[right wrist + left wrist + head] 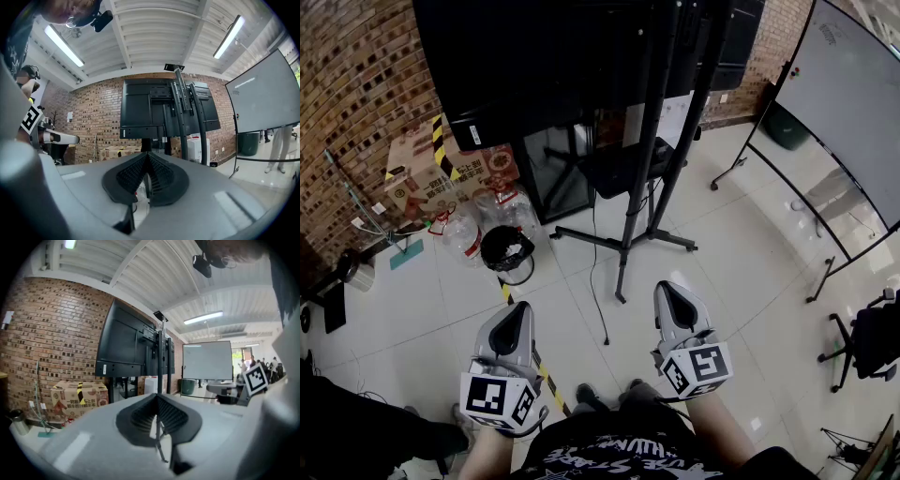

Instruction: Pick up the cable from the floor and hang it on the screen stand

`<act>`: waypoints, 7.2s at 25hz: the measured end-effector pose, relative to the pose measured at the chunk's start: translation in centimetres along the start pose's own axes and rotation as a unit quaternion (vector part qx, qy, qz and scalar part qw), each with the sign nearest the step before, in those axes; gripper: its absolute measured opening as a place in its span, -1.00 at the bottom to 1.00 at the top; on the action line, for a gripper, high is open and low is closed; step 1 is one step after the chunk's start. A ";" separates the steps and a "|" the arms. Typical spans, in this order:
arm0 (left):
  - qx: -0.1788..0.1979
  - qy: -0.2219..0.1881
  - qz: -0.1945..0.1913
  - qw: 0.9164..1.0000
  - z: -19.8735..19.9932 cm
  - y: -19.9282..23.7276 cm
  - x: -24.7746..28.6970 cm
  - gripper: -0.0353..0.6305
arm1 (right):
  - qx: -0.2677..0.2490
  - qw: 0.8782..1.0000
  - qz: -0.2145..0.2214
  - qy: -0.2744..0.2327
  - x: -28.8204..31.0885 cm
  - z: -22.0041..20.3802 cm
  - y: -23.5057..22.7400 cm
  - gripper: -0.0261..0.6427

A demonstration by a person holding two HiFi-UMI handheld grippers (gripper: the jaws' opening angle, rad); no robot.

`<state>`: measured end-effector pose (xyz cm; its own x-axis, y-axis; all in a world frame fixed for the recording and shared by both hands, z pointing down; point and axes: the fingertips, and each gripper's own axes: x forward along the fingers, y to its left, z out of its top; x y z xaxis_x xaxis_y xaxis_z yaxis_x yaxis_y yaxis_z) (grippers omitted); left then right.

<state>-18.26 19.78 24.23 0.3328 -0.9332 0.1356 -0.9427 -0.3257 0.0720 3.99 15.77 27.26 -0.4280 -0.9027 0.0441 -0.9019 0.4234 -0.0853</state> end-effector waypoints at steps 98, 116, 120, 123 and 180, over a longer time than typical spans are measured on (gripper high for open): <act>0.036 0.053 0.081 0.995 -57.2 20.0 36.6 -0.88 | 0.084 0.912 0.235 0.327 40.2 -75.0 -8.5 -0.87; -0.011 0.119 0.079 0.990 -45.1 15.3 33.7 -0.88 | 0.115 0.892 0.314 0.305 34.1 -56.8 -5.1 -0.87; -0.011 0.121 0.082 0.989 -38.9 14.3 32.7 -0.88 | 0.097 0.885 0.334 0.309 33.3 -51.1 -4.0 -0.87; -0.017 0.120 0.091 0.988 -34.6 13.7 31.9 -0.88 | 0.101 0.884 0.328 0.317 32.5 -47.6 -3.4 -0.87; 0.064 -0.059 -0.081 0.993 11.8 2.3 34.7 -0.88 | -0.095 0.939 0.314 0.101 32.2 17.4 -8.9 -0.86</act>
<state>-9.11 -15.18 17.45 0.4822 -0.8759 0.0156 -0.8748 -0.4824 -0.0446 -0.77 -18.39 12.08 -0.8639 -0.4457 0.2346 -0.4538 0.8908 0.0211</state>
